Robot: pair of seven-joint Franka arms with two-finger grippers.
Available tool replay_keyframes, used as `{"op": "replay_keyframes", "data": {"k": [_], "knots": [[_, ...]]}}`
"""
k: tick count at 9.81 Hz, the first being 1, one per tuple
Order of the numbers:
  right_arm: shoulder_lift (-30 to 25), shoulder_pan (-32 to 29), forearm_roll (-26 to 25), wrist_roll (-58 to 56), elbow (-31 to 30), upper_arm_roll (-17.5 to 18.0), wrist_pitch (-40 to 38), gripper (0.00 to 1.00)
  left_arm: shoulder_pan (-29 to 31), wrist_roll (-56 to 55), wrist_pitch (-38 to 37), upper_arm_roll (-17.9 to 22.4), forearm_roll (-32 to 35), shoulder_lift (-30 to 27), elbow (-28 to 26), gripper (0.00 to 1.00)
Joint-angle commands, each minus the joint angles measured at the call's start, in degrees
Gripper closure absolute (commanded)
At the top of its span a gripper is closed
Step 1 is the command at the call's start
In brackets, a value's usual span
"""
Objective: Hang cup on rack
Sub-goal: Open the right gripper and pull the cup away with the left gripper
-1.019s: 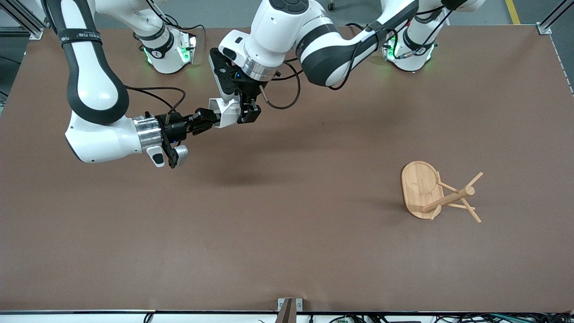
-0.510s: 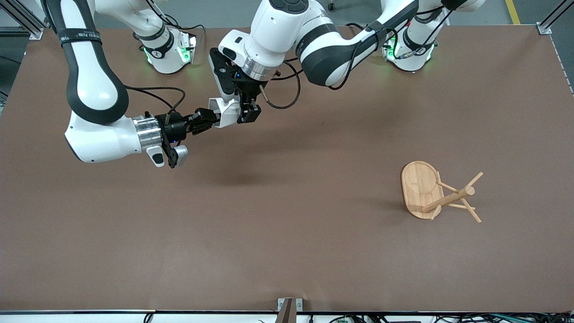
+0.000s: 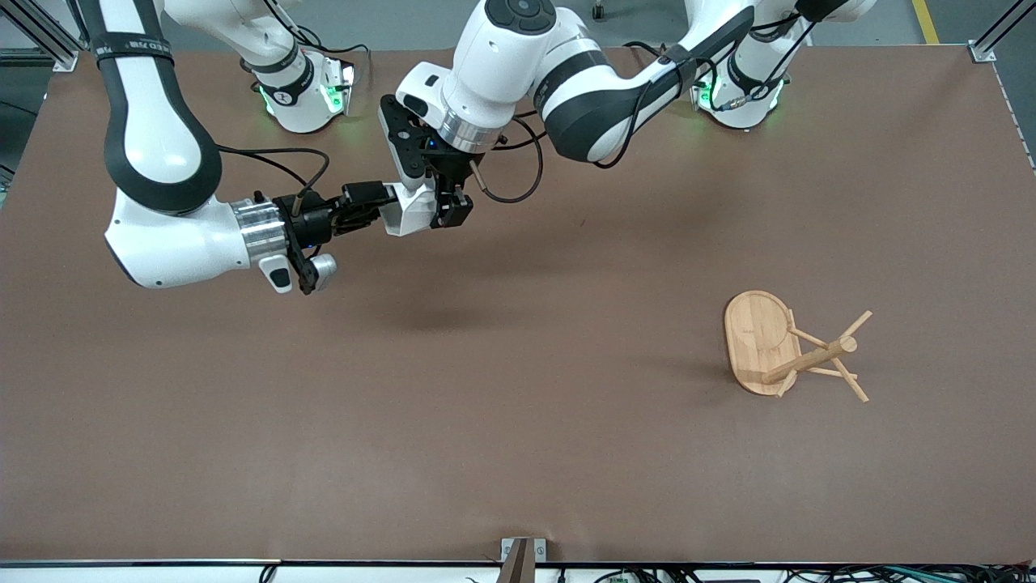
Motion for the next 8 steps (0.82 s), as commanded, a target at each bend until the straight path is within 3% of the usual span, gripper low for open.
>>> {"op": "replay_keyframes", "data": {"k": [1, 4, 7, 8], "knots": [[-1.3, -4.3, -7.1, 1.5, 2.1, 0.1, -0.2, 0.00, -0.2, -1.8, 0.0, 0.3, 1.7, 1.3, -0.7, 1.00], [-1.5, -13.0, -24.9, 1.3, 5.9, 0.1, 1.6, 0.00, 0.6, -11.5, -4.3, 2.4, 1.9, 0.5, -0.7, 1.00], [-3.3, -14.5, -55.8, 1.5, 12.3, 0.2, 6.8, 0.00, 2.6, -23.9, -12.3, 5.3, 1.8, -2.7, -0.4, 1.00], [-4.8, -15.6, -59.9, 1.4, 12.4, 0.2, 9.9, 0.00, 3.4, -30.7, -14.5, 6.3, 2.0, -3.7, -0.5, 1.00]]}}
